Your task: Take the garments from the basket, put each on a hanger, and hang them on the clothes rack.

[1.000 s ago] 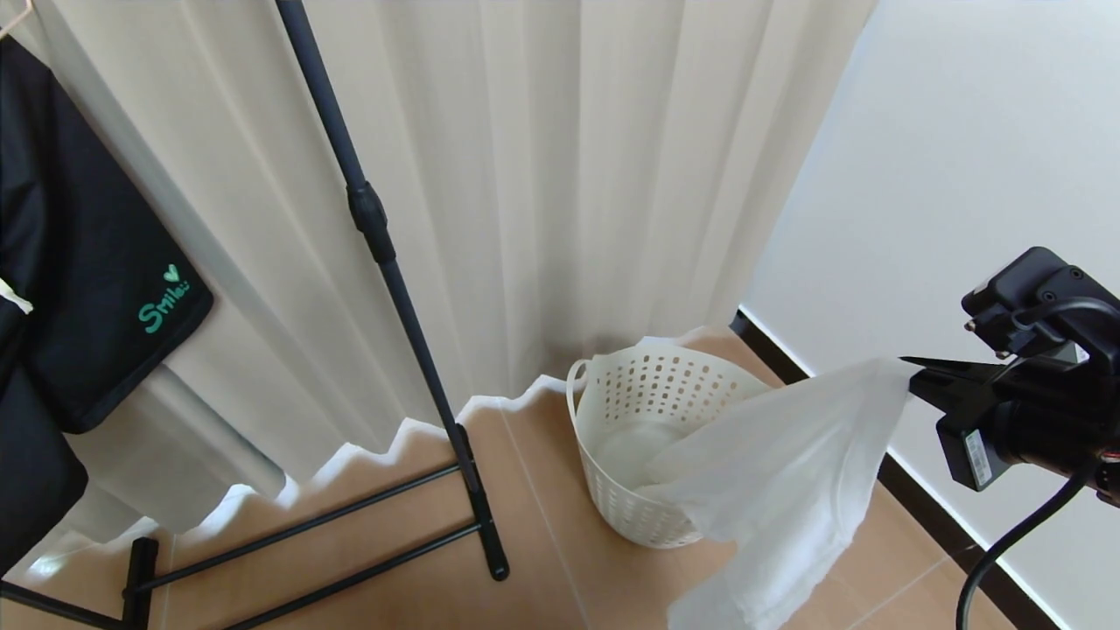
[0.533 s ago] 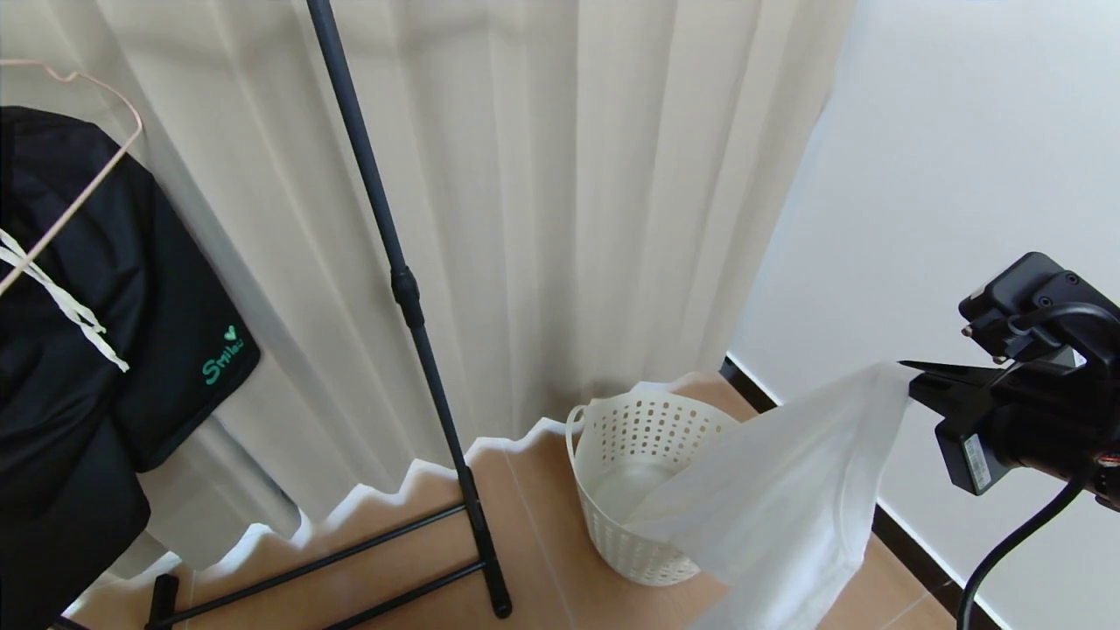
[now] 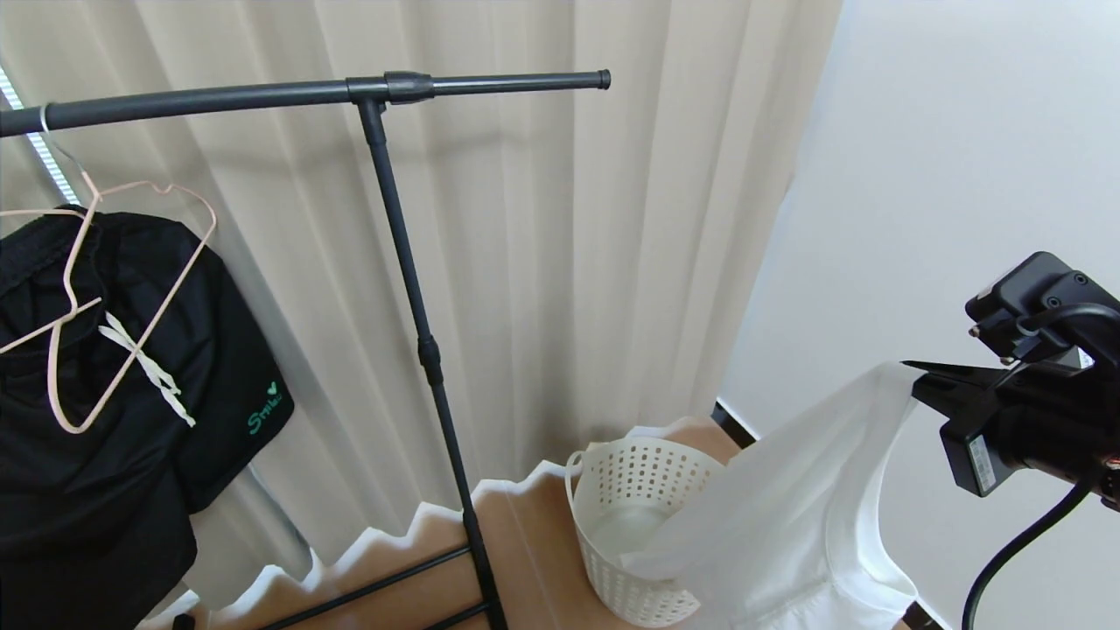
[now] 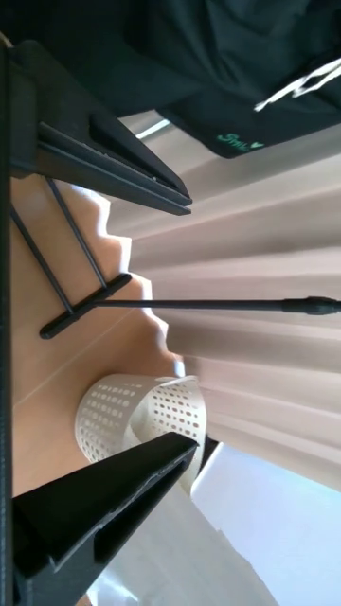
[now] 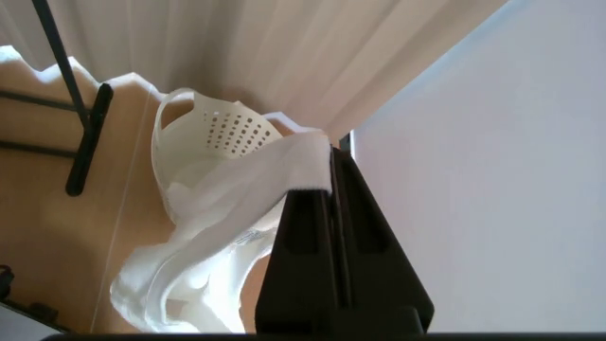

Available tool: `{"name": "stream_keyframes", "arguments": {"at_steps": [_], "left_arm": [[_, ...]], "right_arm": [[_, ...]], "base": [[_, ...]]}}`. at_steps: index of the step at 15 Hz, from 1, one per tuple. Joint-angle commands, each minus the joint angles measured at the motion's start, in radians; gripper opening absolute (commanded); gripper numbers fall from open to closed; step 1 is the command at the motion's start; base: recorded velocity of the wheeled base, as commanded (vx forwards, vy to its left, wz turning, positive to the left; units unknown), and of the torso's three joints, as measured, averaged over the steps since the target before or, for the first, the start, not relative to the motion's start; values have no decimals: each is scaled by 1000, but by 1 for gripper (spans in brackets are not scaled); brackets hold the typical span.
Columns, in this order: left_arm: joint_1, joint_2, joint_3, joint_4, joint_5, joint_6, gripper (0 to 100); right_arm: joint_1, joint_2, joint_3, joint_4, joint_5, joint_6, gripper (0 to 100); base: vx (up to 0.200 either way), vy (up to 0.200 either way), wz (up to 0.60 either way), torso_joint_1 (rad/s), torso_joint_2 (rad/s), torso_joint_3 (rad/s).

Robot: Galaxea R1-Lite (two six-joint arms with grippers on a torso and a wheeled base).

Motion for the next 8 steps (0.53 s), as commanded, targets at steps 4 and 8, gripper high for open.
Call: {"name": "stream_keyframes", "arguments": {"at_steps": [4, 8], "left_arm": [[0, 0, 0, 0, 1, 0, 100], [0, 0, 0, 0, 1, 0, 100]], "right_arm": [[0, 3, 0, 1, 0, -1, 0], [0, 3, 0, 3, 0, -1, 0]], "base": [[0, 0, 0, 227, -555, -316], [0, 0, 0, 255, -597, -347]]}}
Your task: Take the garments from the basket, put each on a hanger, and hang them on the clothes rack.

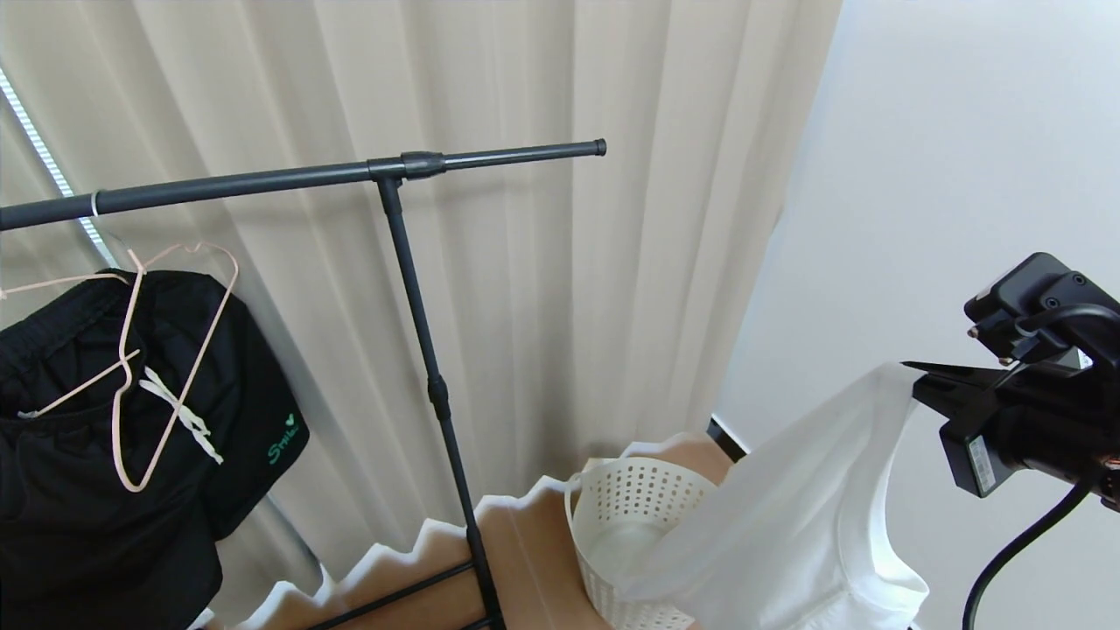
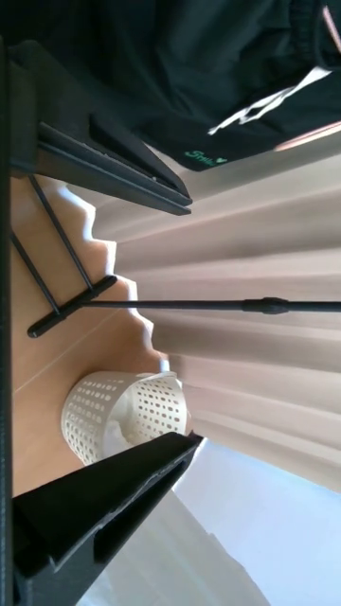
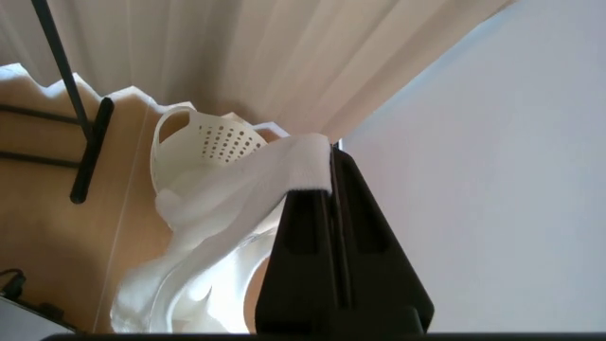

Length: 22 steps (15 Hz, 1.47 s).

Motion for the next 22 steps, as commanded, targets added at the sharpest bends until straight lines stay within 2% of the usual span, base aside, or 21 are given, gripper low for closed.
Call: {"name": "stream_keyframes", "arguments": {"at_steps": [1, 13, 16, 22], "left_arm": [[0, 0, 0, 1, 0, 0, 100], [0, 0, 0, 1, 0, 0, 100], [0, 0, 0, 1, 2, -2, 100], [0, 0, 0, -1, 3, -2, 100]], "right_arm": [[0, 3, 0, 0, 0, -1, 0], [0, -2, 12, -8, 0, -2, 0], [0, 0, 14, -8, 0, -2, 0], [2, 0, 23, -8, 0, -4, 0]], "base": [[0, 0, 0, 227, -535, -295], [0, 0, 0, 172, -379, -213], [0, 0, 0, 50, -119, -58], [0, 0, 600, 8, -4, 1]]}}
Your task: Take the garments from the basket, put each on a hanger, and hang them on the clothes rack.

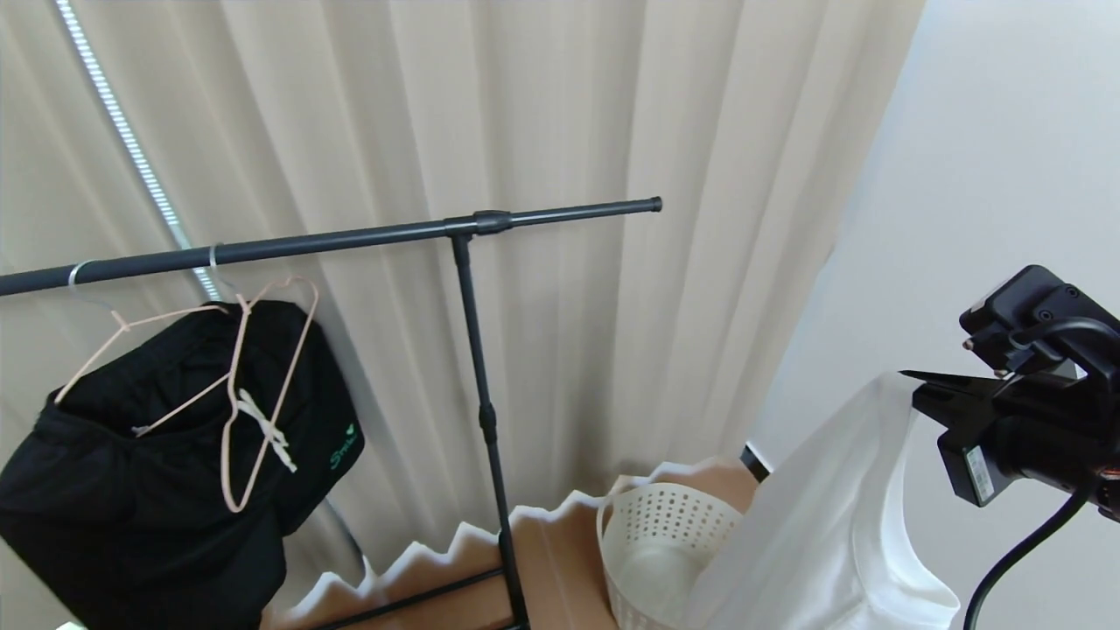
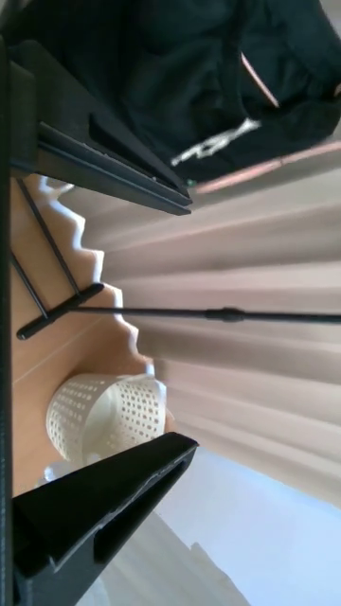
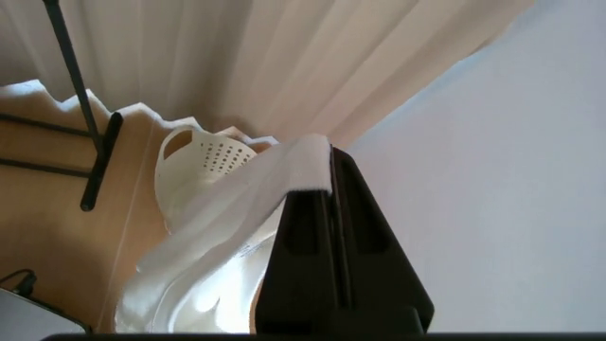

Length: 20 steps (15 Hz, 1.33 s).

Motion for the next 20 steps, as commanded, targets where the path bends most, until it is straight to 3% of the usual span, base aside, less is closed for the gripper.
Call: {"name": "stream_keyframes", "arguments": {"at_steps": [1, 3, 11, 20], "left_arm": [[0, 0, 0, -1, 0, 0, 100], [0, 0, 0, -1, 0, 1, 100], [0, 0, 0, -1, -1, 1, 100], [0, 0, 0, -1, -1, 1, 100]], "right_arm": [[2, 2, 1, -1, 0, 0, 0], [2, 1, 7, -1, 0, -8, 0], [3, -2, 15, -1, 0, -22, 0], [3, -4, 16, -1, 0, -25, 0]], "base": [[0, 0, 600, 12, 7, -2], [0, 0, 600, 0, 0, 0], [0, 0, 0, 0, 0, 0], [0, 200, 0, 1, 2, 3]]}}
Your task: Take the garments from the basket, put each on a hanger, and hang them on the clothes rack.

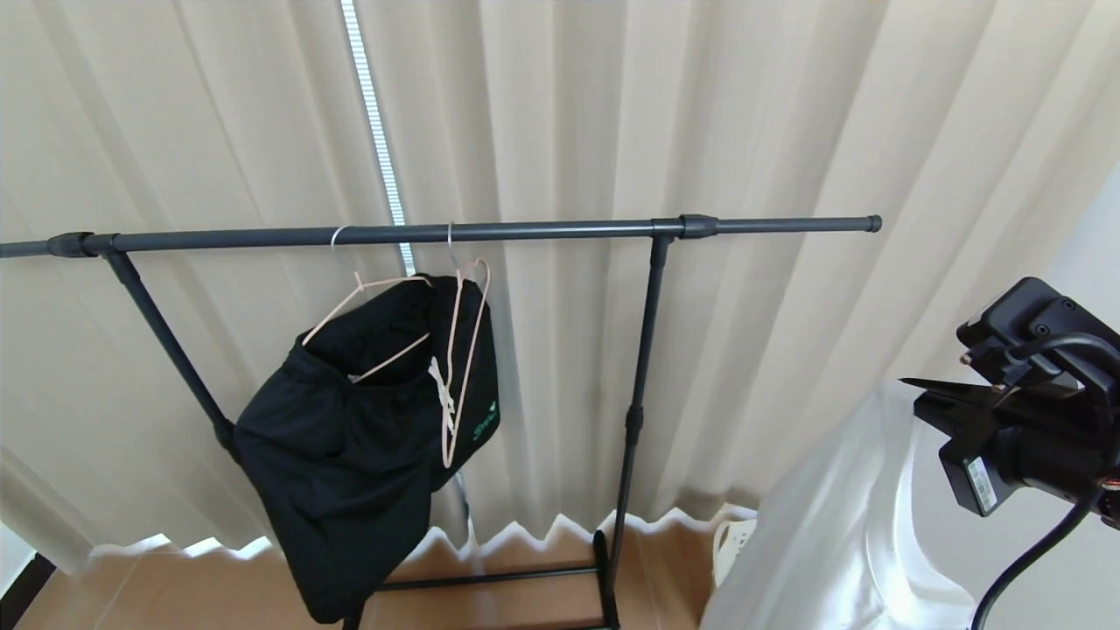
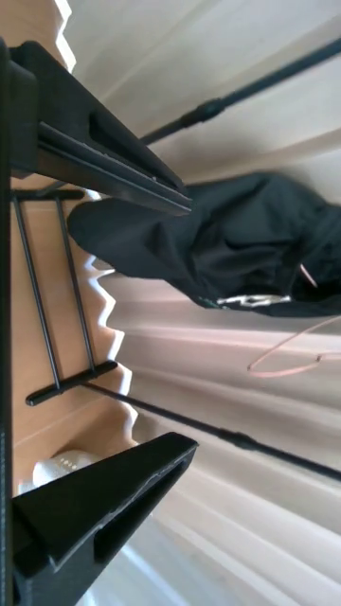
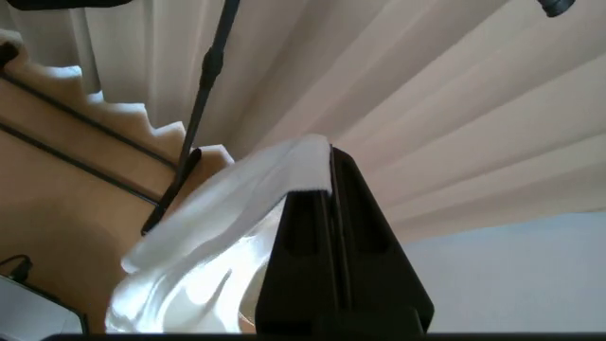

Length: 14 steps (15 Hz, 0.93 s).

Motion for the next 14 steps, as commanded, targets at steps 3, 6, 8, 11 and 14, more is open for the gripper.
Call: {"name": "stream_keyframes", "arguments": {"at_steps": [3, 6, 8, 11, 14], "left_arm": [[0, 0, 0, 0, -2, 0, 100], [0, 0, 0, 0, 0, 0, 100], [0, 0, 0, 0, 0, 0, 100], [0, 2, 0, 3, -5, 12, 100], [0, 2, 5, -7, 23, 20, 100]], "right_arm": [[1, 1, 0, -2, 0, 0, 0], [1, 0, 1, -2, 0, 0, 0], [1, -8, 6, 0, 0, -3, 0], [1, -30, 7, -3, -4, -46, 0], [-2, -19, 15, -11, 2, -42, 0]], "base": [[0, 200, 0, 2, 1, 2], [0, 133, 0, 2, 3, 0], [0, 0, 0, 0, 0, 0], [0, 0, 0, 0, 0, 0], [0, 0, 0, 83, -177, -101]]}}
